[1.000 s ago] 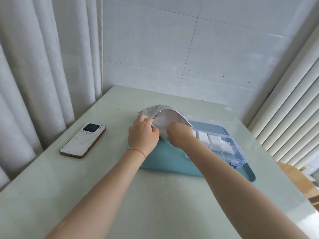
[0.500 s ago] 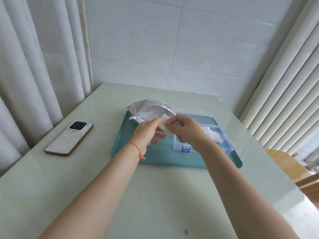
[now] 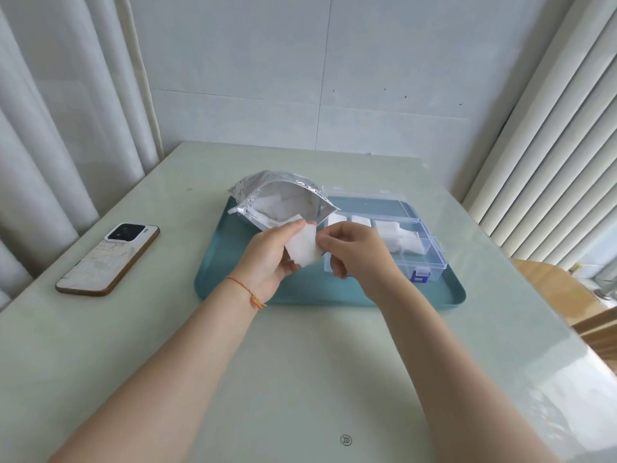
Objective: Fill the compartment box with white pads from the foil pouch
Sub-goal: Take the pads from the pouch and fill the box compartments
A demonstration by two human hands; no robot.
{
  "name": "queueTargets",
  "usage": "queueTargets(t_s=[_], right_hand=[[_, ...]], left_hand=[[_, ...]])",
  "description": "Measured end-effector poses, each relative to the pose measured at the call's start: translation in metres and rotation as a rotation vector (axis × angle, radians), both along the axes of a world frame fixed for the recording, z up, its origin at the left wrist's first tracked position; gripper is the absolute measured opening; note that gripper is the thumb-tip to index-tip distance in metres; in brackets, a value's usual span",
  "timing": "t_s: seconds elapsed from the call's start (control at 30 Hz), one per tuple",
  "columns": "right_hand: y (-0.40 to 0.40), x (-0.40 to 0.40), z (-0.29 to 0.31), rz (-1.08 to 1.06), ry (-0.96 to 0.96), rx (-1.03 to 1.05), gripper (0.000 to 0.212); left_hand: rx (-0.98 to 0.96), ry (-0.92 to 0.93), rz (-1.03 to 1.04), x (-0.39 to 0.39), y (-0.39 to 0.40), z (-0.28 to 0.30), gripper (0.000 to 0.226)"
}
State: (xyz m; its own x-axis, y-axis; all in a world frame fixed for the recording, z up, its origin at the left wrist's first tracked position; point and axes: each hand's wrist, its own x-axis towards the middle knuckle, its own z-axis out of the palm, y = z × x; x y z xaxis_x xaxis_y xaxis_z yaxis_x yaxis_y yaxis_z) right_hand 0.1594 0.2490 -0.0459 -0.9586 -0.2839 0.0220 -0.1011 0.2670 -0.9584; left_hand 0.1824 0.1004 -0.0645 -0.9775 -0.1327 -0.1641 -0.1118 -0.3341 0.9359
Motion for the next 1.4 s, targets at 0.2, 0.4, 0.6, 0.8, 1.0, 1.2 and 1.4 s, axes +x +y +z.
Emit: queueTargets(t_s=[0.2,0.4,0.6,0.8,1.0,1.2,1.4], right_hand=[[-0.011,0.005,-0.008,-0.025,0.245,0.201,0.009],[-0.008,0.007,-0.018,0.238,0.621,0.565,0.097],[-0.007,0.006,-0.019,0.180,0.675,0.624,0.073],[-0.009,0.008,-0.019,0.202,0.719,0.596,0.088],[-0.012,0.008,-0.021,0.176,0.790,0.595,0.090],[-0.014,0.006,-0.022,0.164,0.801,0.622,0.079],[-0.013,0.006,-0.009,0.274,0.503,0.275,0.058]], left_hand=[[0.227,-0.024,-0.127,0.004,0.001,-0.001,0.023],[0.138,-0.109,-0.255,0.009,0.006,-0.001,0.018],[0.067,-0.022,-0.288,0.009,0.007,-0.002,0.020],[0.073,-0.027,-0.271,0.008,0.005,-0.003,0.017],[0.063,0.066,-0.374,0.011,0.006,0.000,0.023],[0.003,0.022,-0.355,0.009,0.003,-0.003,0.018],[0.041,-0.059,-0.196,0.006,-0.008,0.002,0.016]])
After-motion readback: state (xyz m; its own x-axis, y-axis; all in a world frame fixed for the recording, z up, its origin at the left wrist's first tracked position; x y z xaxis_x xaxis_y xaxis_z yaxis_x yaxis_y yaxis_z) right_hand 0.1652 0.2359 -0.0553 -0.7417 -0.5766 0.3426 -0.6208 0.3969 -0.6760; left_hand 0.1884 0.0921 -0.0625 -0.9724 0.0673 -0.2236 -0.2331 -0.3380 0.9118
